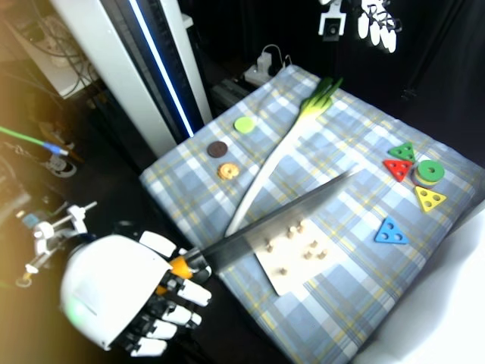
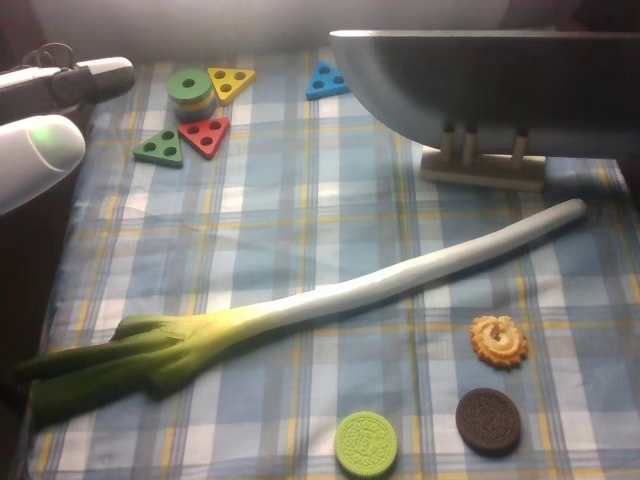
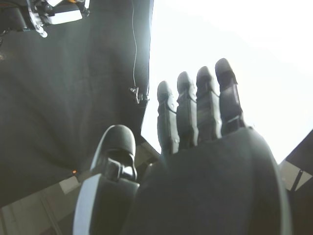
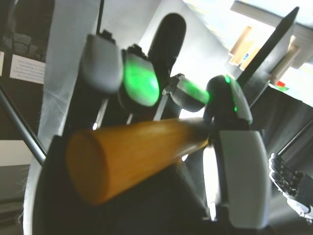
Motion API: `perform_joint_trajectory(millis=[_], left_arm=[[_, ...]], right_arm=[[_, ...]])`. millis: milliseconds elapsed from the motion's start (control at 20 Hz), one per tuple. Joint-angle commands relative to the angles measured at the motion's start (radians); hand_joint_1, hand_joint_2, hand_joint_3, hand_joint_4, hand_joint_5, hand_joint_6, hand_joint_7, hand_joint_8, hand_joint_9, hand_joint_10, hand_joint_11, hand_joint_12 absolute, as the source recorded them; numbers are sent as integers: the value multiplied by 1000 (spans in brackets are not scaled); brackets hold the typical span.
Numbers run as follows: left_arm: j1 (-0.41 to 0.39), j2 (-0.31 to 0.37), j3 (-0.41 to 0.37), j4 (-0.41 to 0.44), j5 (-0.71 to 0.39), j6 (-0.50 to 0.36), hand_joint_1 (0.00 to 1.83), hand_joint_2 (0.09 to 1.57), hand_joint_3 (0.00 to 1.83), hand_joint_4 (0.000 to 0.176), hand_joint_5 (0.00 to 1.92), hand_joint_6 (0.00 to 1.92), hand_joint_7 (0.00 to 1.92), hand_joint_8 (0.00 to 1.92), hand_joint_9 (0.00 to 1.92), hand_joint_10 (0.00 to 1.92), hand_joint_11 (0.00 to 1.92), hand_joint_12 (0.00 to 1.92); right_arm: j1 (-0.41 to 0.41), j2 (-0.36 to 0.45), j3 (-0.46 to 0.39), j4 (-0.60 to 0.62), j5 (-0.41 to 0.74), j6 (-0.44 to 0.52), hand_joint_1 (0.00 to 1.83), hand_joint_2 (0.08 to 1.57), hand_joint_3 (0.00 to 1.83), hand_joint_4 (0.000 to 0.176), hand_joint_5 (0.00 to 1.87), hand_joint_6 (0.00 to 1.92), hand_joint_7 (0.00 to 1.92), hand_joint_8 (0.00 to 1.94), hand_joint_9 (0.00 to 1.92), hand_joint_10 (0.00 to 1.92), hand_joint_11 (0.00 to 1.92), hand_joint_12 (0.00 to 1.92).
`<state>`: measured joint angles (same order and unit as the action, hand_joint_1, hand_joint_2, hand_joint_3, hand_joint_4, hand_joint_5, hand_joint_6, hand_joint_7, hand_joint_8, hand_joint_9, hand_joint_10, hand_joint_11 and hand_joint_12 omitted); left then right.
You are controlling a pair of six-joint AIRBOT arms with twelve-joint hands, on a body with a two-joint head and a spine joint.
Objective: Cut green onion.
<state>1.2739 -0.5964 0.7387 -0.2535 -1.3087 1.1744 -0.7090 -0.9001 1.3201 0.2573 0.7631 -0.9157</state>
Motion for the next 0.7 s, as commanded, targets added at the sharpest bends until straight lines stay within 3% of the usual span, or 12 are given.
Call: perform_joint_trajectory(millis=[0, 50, 100, 150, 200, 250, 300, 350, 400, 450, 600, 650], left_arm=[[-11, -7, 5, -9, -116, -6, 0, 1428, 0, 48, 441, 2, 335, 6, 224, 8, 0, 517], [-11, -8, 5, -9, -115, -6, 0, 1419, 0, 45, 437, 0, 346, 9, 232, 10, 0, 528], [-11, -8, 5, -9, -115, -6, 0, 1415, 0, 45, 442, 2, 347, 8, 234, 9, 0, 528], [-11, -9, 5, -9, -115, -6, 0, 1403, 0, 56, 448, 2, 357, 6, 254, 10, 0, 547], [-11, -9, 6, -9, -115, -6, 0, 1394, 0, 68, 437, 1, 338, 3, 249, 4, 0, 518], [-11, -9, 6, -8, -114, -6, 0, 1395, 0, 62, 443, 2, 343, 4, 245, 1, 0, 495], [-11, -9, 7, -7, -111, -6, 0, 1394, 0, 63, 438, 0, 328, 0, 229, 0, 0, 458], [-11, -9, 7, -7, -111, -6, 0, 1394, 0, 63, 438, 0, 328, 0, 229, 0, 0, 458], [-11, -9, 7, -4, -108, -6, 0, 1395, 0, 67, 431, 0, 325, 0, 232, 2, 0, 455], [-11, -9, 9, 3, -103, -6, 0, 1414, 5, 46, 429, 0, 351, 7, 232, 1, 0, 404], [-29, -13, 16, 38, -67, -5, 0, 1416, 2, 35, 363, 2, 322, 1, 193, 0, 0, 275], [-38, -15, 16, 44, -53, 6, 0, 1413, 1, 23, 338, 1, 361, 10, 230, 11, 0, 187]], right_arm=[[16, 19, 1, 24, 164, 11, 443, 1420, 4, 67, 389, 1921, 1119, 1941, 1289, 1921, 1317, 1921], [17, 21, 0, 25, 174, 11, 523, 1469, 13, 154, 368, 1904, 1013, 1941, 1205, 1921, 1252, 1921], [18, 22, -3, 30, 188, 11, 400, 1403, 0, 112, 319, 1918, 975, 1941, 893, 1902, 658, 1921], [18, 24, -6, 35, 202, 11, 414, 1406, 0, 62, 347, 1920, 898, 1941, 922, 1917, 872, 1921], [18, 25, -7, 38, 211, 11, 343, 1352, 0, 97, 470, 1921, 798, 1941, 920, 1920, 1024, 1921], [18, 26, -8, 43, 220, 11, 294, 1343, 0, 119, 622, 1921, 785, 1941, 945, 1921, 1060, 1921], [18, 26, -10, 52, 233, 11, 306, 1366, 3, 118, 704, 1921, 745, 1941, 841, 1921, 796, 1921], [18, 26, -10, 53, 233, 11, 306, 1366, 3, 118, 704, 1921, 745, 1941, 841, 1921, 796, 1921], [18, 27, -12, 54, 240, 11, 438, 1414, 7, 57, 853, 1921, 969, 1941, 1126, 1921, 1130, 1921], [18, 28, -16, 54, 245, 11, 512, 1425, 3, 44, 884, 1921, 1103, 1941, 1283, 1921, 1328, 1921], [18, 27, -31, 48, 267, 11, 587, 1430, 0, 56, 853, 1921, 1237, 1941, 1425, 1921, 1481, 1921], [18, 26, -34, 40, 270, 11, 551, 1442, 2, 84, 895, 1921, 1243, 1941, 1416, 1921, 1476, 1921]])
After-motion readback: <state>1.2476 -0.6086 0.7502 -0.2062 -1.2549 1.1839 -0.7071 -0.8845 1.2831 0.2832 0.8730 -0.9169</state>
